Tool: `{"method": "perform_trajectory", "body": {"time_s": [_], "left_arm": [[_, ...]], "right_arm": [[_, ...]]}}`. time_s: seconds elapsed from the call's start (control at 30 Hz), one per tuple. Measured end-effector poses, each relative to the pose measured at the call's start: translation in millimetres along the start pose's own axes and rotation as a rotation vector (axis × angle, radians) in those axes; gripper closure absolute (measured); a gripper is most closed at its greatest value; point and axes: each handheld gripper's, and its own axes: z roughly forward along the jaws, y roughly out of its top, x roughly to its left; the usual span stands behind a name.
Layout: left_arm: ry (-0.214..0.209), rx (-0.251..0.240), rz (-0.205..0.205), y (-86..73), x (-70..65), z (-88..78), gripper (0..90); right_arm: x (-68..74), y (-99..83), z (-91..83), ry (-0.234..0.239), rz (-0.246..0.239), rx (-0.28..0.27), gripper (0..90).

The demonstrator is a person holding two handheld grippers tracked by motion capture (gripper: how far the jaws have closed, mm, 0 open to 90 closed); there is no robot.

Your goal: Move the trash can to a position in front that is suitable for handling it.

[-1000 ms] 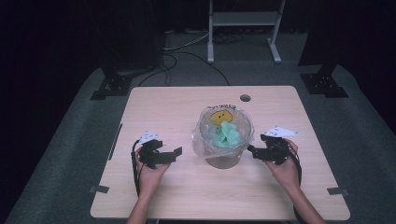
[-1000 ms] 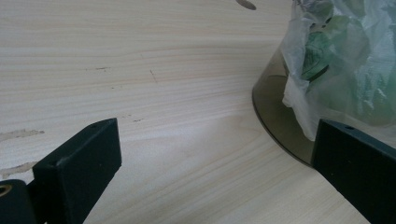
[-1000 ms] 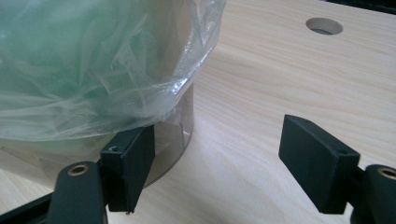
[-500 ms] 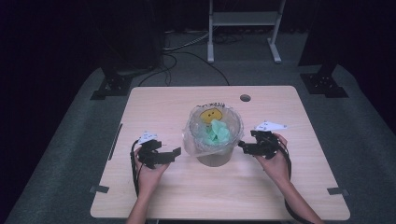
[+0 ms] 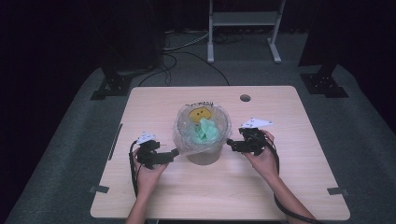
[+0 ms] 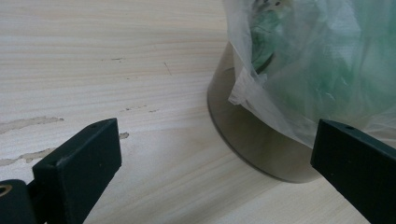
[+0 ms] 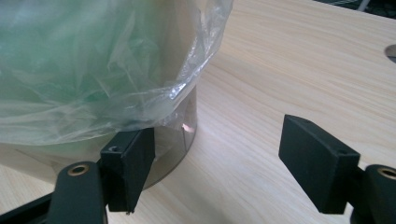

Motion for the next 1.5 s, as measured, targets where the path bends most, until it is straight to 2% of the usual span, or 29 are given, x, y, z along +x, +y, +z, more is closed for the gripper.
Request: {"method": "perform_trajectory", "body": {"time_s": [0.2, 0.37, 0.43, 0.5, 0.6, 0.67, 0.7, 0.73, 0.87, 0.97, 1.0, 1.17, 1.23, 1.37, 1.5], "left_arm": [[0.008, 0.002, -0.009, -1.8, 2.8, -0.1, 0.6], [0.01, -0.002, -0.007, -1.4, 3.7, -1.7, 0.6], [0.012, -0.005, -0.01, -1.2, 4.3, -2.8, 0.6], [0.012, -0.006, -0.013, -1.1, 5.0, -3.9, 0.6], [0.012, -0.008, -0.014, -0.5, 5.0, -4.9, 0.6], [0.013, -0.014, -0.014, 0.4, 5.2, -7.0, 0.6], [0.013, -0.016, -0.013, 1.0, 5.7, -7.9, 1.3], [0.013, -0.017, -0.014, 1.4, 6.2, -9.1, 1.3], [0.019, -0.024, -0.023, 2.8, 9.6, -12.8, 1.5], [0.027, -0.027, -0.023, 5.3, 12.1, -15.3, 1.5], [0.026, -0.024, -0.024, 5.7, 13.1, -15.9, 1.5], [0.006, -0.024, -0.026, 4.4, 16.4, -21.0, 1.5], [-0.001, -0.02, -0.013, 4.2, 16.7, -25.8, 1.5], [-0.004, -0.019, 0.001, 5.0, 18.3, -35.9, 2.3], [-0.023, -0.042, -0.009, 9.1, 19.8, -48.1, 2.8]], "right_arm": [[4.9, 4.7, 9.6, 0.024, 0.011, 0.002, 26.3], [3.7, 4.3, 11.2, 0.029, 0.008, 0.011, 25.6], [-0.4, 1.6, 7.5, 0.02, 0.009, 0.01, 25.6], [-9.6, -7.3, -2.8, 0.012, 0.035, 0.008, 25.6], [-15.1, -15.0, -10.3, 0.01, 0.049, 0.01, 25.5], [-20.8, -24.1, -18.3, -0.004, 0.051, 0.008, 25.6], [-26.9, -34.4, -26.2, -0.01, 0.067, 0.005, 25.6], [-26.9, -34.4, -26.2, -0.01, 0.067, 0.005, 25.6], [-36.7, -54.5, -40.2, -0.026, 0.092, -0.004, 25.6], [-44.1, -68.2, -50.4, -0.085, 0.069, 0.014, 25.6], [-46.5, -70.9, -54.0, -0.089, 0.073, 0.012, 25.6], [-56.3, -79.6, -71.2, -0.08, 0.113, -0.022, 25.7], [-58.4, -82.1, -75.0, -0.082, 0.12, -0.03, 25.7], [-59.8, -85.4, -77.3, -0.09, 0.125, -0.03, 25.7], [-59.5, -85.8, -77.0, -0.091, 0.127, -0.03, 25.7]]}}
